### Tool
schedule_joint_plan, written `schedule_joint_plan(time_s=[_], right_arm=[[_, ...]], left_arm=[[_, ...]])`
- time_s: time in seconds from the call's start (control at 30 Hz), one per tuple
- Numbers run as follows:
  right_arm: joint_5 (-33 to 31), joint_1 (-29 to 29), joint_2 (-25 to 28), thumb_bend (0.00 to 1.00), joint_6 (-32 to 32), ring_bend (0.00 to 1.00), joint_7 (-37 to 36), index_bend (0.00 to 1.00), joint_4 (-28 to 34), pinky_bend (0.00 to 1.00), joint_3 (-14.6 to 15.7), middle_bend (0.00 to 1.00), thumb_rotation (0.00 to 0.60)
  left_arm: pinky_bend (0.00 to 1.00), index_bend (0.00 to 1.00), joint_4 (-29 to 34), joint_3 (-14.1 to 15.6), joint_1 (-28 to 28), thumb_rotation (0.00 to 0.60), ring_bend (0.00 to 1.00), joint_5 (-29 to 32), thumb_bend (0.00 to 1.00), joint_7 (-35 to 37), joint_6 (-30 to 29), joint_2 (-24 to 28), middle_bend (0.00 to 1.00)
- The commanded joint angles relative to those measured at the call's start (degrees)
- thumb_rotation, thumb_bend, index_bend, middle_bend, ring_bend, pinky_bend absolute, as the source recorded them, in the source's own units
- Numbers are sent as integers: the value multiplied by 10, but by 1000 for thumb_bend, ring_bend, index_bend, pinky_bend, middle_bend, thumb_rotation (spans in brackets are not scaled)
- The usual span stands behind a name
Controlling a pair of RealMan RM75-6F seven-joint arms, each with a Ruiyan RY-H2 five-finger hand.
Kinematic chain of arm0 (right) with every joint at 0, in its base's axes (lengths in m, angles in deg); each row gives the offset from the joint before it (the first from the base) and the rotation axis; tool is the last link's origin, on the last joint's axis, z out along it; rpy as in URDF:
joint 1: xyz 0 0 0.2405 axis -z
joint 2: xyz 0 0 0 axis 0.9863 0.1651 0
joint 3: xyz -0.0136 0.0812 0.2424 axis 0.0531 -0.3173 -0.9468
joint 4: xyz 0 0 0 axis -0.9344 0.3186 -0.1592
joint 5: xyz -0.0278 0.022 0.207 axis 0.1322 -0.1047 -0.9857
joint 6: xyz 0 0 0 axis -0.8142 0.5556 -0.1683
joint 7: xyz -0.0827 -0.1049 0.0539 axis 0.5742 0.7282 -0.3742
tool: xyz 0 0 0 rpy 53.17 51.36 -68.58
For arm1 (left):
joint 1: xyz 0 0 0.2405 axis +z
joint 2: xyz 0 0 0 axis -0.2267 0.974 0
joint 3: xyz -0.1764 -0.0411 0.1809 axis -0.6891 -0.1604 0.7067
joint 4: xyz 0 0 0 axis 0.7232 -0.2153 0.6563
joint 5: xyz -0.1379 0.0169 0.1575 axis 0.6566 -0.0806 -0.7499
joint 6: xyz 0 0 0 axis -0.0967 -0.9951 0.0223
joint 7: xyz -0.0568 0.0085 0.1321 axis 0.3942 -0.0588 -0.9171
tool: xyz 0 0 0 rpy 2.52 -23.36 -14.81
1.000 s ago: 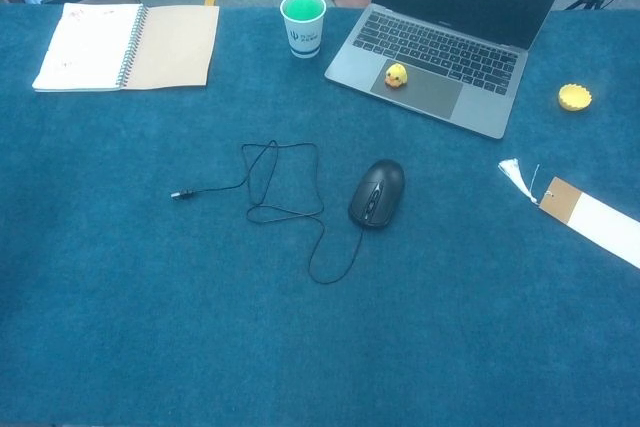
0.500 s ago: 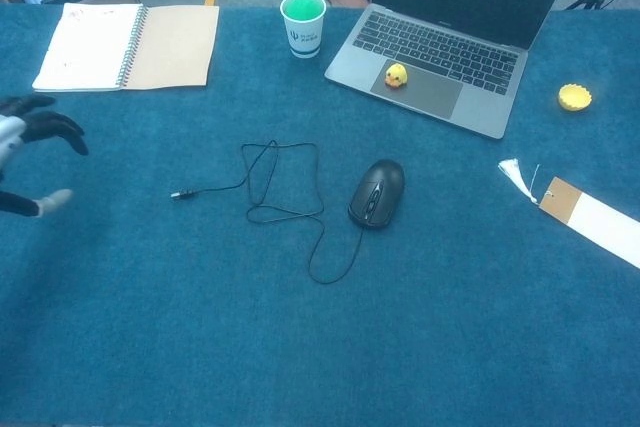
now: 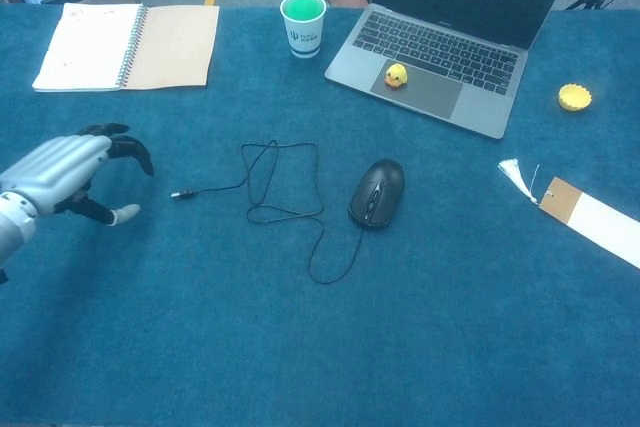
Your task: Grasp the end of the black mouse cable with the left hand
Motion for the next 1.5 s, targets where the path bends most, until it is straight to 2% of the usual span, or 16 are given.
schedule_joint_plan(time_s=[0.03, 0.47, 0.87, 1.5], right_arm=[[-1, 0, -1, 369, 1, 355, -3, 609, -4, 420, 0, 453, 600], [2, -1, -3, 369, 2, 355, -16, 609, -14, 420, 0, 453, 600], [1, 4, -2, 369, -2, 355, -28, 609, -22, 420, 0, 453, 600], [2, 12, 4, 369, -11, 355, -46, 609, -33, 420, 0, 453, 600]], left_arm=[[0, 361, -11, -5, -10, 600, 8, 21, 282, -21, 1, -20, 237], [0, 399, -52, -20, -26, 600, 5, 59, 282, -40, -31, -93, 223], [0, 411, -59, -5, -23, 600, 0, 51, 282, -49, -58, -112, 46], [0, 499, -127, -4, -18, 600, 0, 37, 282, -31, -80, -172, 41]])
